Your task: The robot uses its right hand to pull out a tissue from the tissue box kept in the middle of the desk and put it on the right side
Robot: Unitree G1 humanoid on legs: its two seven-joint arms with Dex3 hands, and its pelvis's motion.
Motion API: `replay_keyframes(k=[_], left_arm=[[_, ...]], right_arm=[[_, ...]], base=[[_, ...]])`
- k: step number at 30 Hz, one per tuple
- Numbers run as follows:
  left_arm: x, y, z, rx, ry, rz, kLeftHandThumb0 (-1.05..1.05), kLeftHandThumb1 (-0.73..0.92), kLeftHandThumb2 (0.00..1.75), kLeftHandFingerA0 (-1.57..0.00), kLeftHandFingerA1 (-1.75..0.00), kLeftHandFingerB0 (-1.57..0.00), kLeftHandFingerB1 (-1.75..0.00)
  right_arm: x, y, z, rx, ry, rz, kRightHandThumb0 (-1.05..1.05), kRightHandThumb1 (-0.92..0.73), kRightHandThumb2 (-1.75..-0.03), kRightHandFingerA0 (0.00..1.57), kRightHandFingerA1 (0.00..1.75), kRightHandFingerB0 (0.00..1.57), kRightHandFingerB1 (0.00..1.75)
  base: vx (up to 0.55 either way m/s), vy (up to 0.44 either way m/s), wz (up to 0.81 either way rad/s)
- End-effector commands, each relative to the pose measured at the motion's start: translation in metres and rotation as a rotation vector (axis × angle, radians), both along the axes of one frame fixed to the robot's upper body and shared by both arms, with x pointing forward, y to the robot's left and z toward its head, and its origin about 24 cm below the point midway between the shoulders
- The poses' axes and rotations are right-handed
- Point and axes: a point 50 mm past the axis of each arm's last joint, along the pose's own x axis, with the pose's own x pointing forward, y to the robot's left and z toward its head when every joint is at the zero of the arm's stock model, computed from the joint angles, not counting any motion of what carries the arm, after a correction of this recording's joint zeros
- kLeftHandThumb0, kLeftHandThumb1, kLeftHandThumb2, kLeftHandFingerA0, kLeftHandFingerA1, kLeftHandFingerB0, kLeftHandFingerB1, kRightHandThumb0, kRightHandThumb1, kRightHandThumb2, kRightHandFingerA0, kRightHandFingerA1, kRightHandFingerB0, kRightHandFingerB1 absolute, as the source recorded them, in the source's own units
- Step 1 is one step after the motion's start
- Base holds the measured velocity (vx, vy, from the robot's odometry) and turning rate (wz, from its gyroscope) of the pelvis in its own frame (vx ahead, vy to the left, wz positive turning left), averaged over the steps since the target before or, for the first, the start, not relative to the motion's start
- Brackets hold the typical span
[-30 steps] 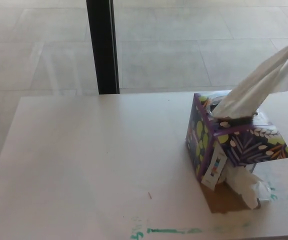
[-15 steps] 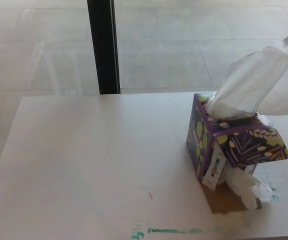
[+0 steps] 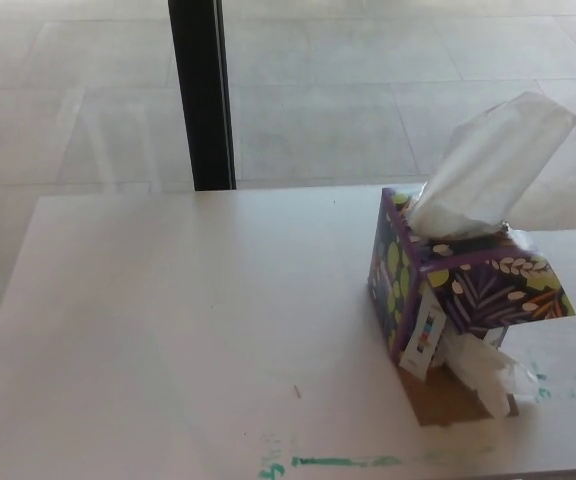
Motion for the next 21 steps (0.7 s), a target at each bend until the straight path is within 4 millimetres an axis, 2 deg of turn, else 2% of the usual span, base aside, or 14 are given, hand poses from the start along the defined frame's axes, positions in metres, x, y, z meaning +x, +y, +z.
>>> replay_keyframes(k=[1, 2, 3, 7, 8, 10, 11, 12, 13, 14, 15, 17, 18, 21], left_arm=[[0.002, 0.004, 0.003, 0.027, -0.003, -0.014, -0.84, 0.92, 0.71, -0.59, -0.47, -0.44, -0.41], [0.002, 0.004, 0.003, 0.025, 0.000, -0.019, -0.84, 0.92, 0.71, -0.59, -0.47, -0.44, -0.41], [0.002, 0.003, 0.002, 0.020, -0.017, 0.003, -0.84, 0.92, 0.69, -0.59, -0.47, -0.44, -0.42], [0.004, 0.002, 0.000, 0.027, -0.017, 0.012, -0.88, 0.92, 0.73, -0.63, -0.49, -0.48, -0.43], [0.005, 0.001, 0.000, 0.023, -0.017, -0.009, -0.83, 0.92, 0.74, -0.59, -0.48, -0.45, -0.42], [0.005, 0.001, 0.000, 0.020, -0.014, -0.021, -0.83, 0.92, 0.73, -0.58, -0.47, -0.43, -0.42], [0.005, 0.001, 0.000, 0.024, -0.015, -0.027, -0.84, 0.92, 0.73, -0.59, -0.47, -0.45, -0.42], [0.005, 0.000, -0.001, 0.023, -0.018, -0.021, -0.84, 0.92, 0.73, -0.59, -0.47, -0.45, -0.42], [0.005, 0.000, -0.001, 0.021, -0.017, -0.021, -0.85, 0.92, 0.73, -0.61, -0.48, -0.45, -0.43], [0.006, 0.000, -0.001, 0.022, -0.022, -0.019, -0.85, 0.92, 0.73, -0.61, -0.48, -0.45, -0.43], [0.005, -0.001, -0.001, 0.018, -0.025, -0.016, -0.85, 0.92, 0.73, -0.60, -0.48, -0.46, -0.42], [0.006, 0.000, -0.002, 0.022, -0.039, 0.016, -0.87, 0.92, 0.70, -0.61, -0.46, -0.48, -0.43], [0.007, 0.000, -0.002, 0.037, -0.045, 0.019, -0.85, 0.92, 0.69, -0.68, -0.49, -0.50, -0.43], [0.007, 0.000, -0.001, 0.022, -0.056, 0.024, -0.86, 0.92, 0.71, -0.63, -0.50, -0.46, -0.43]], right_arm=[[0.011, 0.015, -0.041, -0.053, 0.127, 0.109, -0.28, -0.41, -1.16, 1.24, 1.37, 0.98, 1.18], [0.014, 0.019, -0.053, -0.069, 0.182, 0.126, -0.28, -0.41, -1.16, 1.24, 1.37, 0.98, 1.18], [0.017, 0.025, -0.068, -0.083, 0.234, 0.153, -0.23, -0.39, -1.22, 0.96, 1.67, 0.90, 1.37], [0.021, 0.040, -0.117, -0.121, 0.428, 0.196, -0.22, -0.49, -1.00, 0.89, 1.65, 0.83, 1.40], [0.020, 0.043, -0.140, -0.130, 0.501, 0.200, -0.23, -0.51, -0.95, 0.92, 1.53, 0.88, 1.24], [0.016, 0.043, -0.161, -0.151, 0.603, 0.208, -0.22, -0.55, -0.92, 0.88, 1.59, 0.82, 1.29], [0.014, 0.043, -0.173, -0.162, 0.672, 0.163, -0.22, -0.57, -0.82, 0.81, 1.62, 0.75, 1.40], [0.012, 0.041, -0.182, -0.173, 0.728, 0.130, -0.25, -0.59, -0.83, 0.97, 1.63, 0.73, 1.38], [0.009, 0.038, -0.192, -0.198, 0.759, 0.115, -0.20, -0.52, -0.80, 0.85, 1.65, 0.77, 1.42], [0.009, 0.039, -0.192, -0.201, 0.759, 0.115, -0.20, -0.52, -0.80, 0.85, 1.65, 0.77, 1.42], [0.004, 0.034, -0.205, -0.227, 0.818, 0.090, -0.22, -0.54, -0.80, 0.86, 1.65, 0.79, 1.34], [-0.001, 0.025, -0.218, -0.241, 0.919, 0.043, -0.22, -0.60, -0.77, 0.89, 1.65, 0.70, 1.35], [-0.011, 0.011, -0.233, -0.303, 1.046, -0.030, -0.28, -0.63, -0.71, 0.80, 1.61, 0.78, 1.19], [-0.018, 0.003, -0.241, -0.327, 1.135, -0.072, -0.29, -0.67, -0.67, 0.82, 1.63, 0.76, 1.21]], base=[[0.00, 0.000, 0.00], [0.00, 0.000, 0.00], [0.00, 0.000, 0.00], [0.00, 0.000, 0.00], [0.00, 0.000, 0.00], [0.00, 0.000, 0.00], [0.00, 0.000, 0.00], [0.00, 0.000, 0.00], [0.00, 0.000, 0.00], [0.00, 0.000, 0.00], [0.00, 0.000, 0.00], [0.00, 0.000, 0.00], [0.00, 0.000, 0.00], [0.00, 0.000, 0.00]])
